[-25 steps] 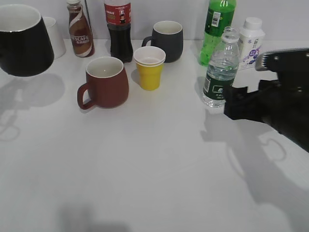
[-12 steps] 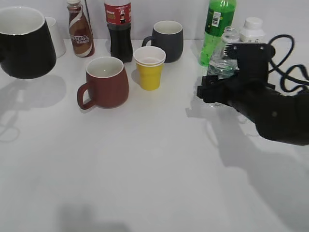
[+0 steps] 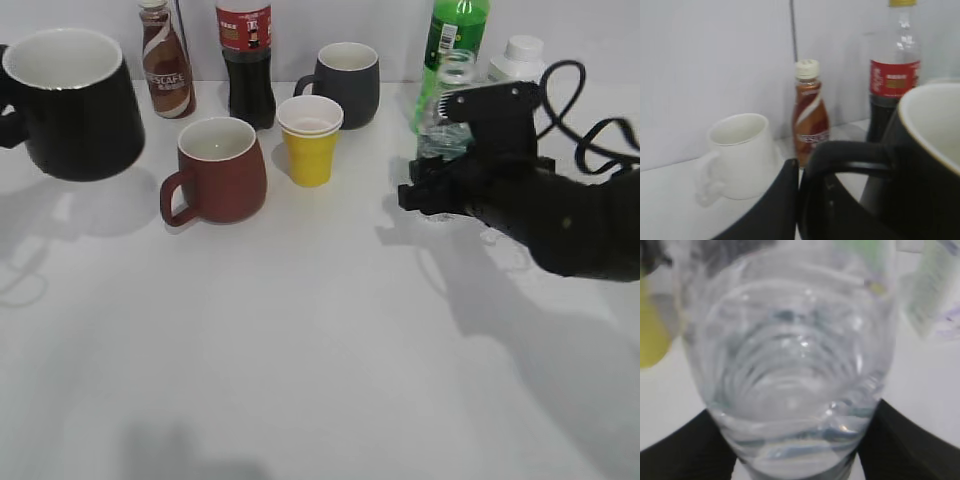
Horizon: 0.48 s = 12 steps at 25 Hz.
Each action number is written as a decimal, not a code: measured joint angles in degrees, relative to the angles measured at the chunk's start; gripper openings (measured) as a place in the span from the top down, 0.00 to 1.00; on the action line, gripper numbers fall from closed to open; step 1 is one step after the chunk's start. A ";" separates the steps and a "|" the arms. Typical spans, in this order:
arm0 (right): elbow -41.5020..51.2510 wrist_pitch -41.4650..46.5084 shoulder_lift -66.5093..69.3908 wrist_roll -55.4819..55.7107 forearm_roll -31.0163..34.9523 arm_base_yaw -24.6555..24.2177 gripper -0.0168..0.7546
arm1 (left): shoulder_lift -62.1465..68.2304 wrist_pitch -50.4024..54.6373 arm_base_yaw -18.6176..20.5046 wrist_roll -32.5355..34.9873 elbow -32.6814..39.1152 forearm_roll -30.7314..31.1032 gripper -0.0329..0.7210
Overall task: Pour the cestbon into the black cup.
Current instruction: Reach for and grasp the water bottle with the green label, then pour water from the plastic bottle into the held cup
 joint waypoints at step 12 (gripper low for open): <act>-0.34 16.71 -18.29 -13.31 -34.33 0.05 0.37 | -3.21 9.69 -21.31 -6.29 -0.15 7.52 0.90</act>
